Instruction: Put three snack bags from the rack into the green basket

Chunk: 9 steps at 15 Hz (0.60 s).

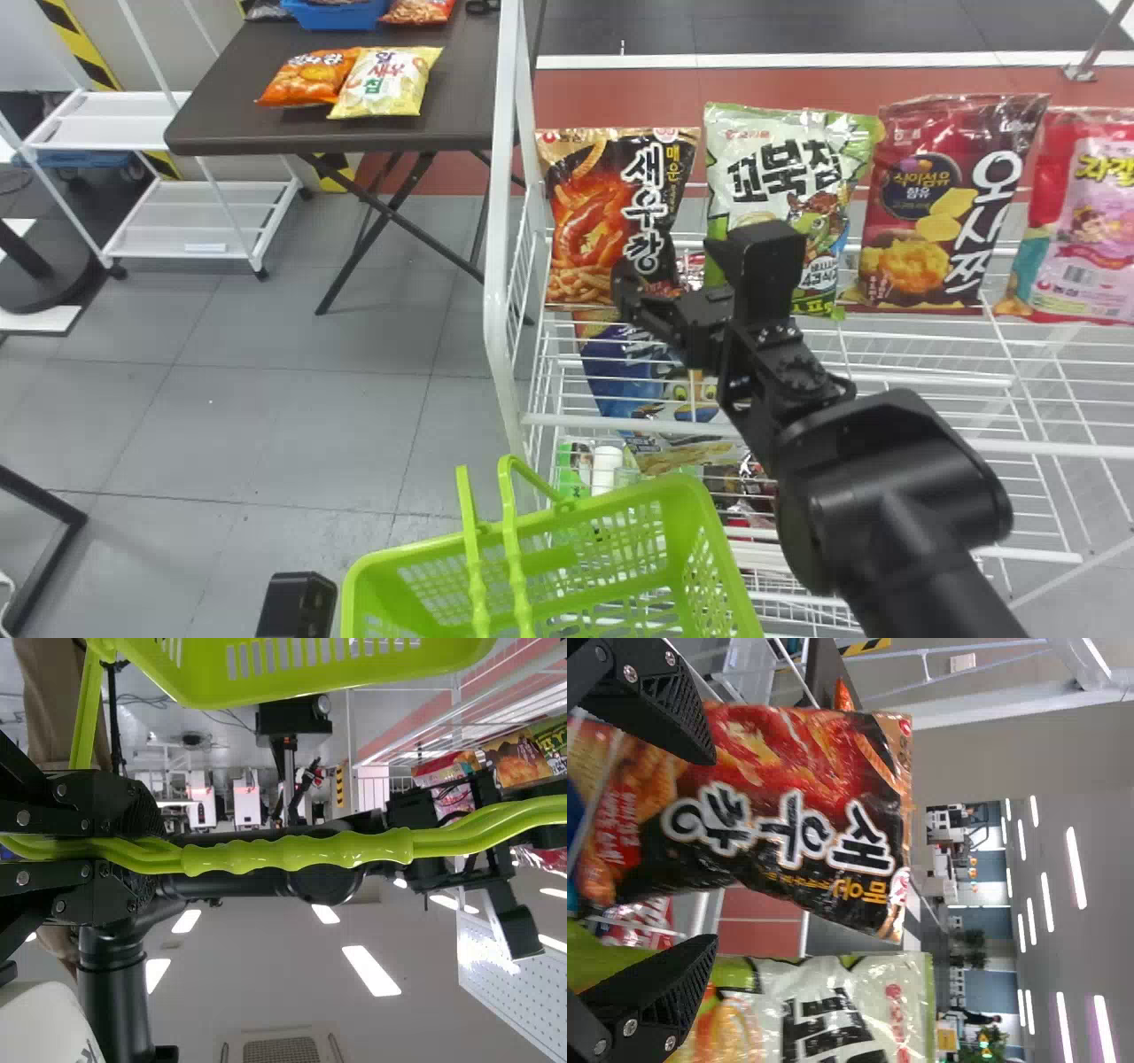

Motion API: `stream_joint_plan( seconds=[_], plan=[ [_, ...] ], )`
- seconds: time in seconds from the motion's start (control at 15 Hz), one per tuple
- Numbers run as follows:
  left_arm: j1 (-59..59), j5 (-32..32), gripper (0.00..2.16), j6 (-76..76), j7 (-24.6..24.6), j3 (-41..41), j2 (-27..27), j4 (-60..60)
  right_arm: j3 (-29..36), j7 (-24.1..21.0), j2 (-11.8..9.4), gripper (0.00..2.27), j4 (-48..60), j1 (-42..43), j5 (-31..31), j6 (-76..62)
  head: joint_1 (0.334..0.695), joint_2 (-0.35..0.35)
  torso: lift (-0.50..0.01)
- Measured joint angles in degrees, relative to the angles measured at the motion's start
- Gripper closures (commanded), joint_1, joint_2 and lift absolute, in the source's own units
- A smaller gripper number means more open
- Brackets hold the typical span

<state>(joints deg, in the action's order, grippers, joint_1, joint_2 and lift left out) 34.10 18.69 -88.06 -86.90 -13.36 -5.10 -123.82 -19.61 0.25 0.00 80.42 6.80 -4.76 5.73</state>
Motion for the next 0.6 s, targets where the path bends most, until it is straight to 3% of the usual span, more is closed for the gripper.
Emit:
stream_joint_plan(
  seconds=[0.13,0.2,0.27,0.33,0.6],
  plan=[
    [-0.1,0.1,2.15,0.2,-0.1,0.0,0.0,0.1,-0.9,1.5,0.0,0.75,-5.6,4.1,-0.9,-4.0,0.695,0.088,0.000],
    [-0.1,0.1,2.15,0.3,-0.1,0.1,0.0,0.1,-1.2,3.1,0.0,1.16,-7.0,5.4,-1.5,-4.3,0.695,0.095,0.000],
    [-0.1,0.1,2.15,0.4,-0.2,0.0,0.0,0.2,-1.5,5.1,0.0,1.74,-7.8,6.2,-2.1,-4.1,0.695,0.116,0.000],
    [-0.1,0.1,2.15,0.4,-0.2,0.0,0.0,0.2,-1.7,6.1,0.0,2.12,-8.0,6.6,-2.4,-3.6,0.695,0.122,0.000],
    [-0.1,0.1,2.15,0.4,-0.5,-0.3,0.0,0.4,-2.0,6.1,0.0,2.25,-6.1,5.0,-2.9,-1.8,0.695,0.136,0.000]
  ],
)
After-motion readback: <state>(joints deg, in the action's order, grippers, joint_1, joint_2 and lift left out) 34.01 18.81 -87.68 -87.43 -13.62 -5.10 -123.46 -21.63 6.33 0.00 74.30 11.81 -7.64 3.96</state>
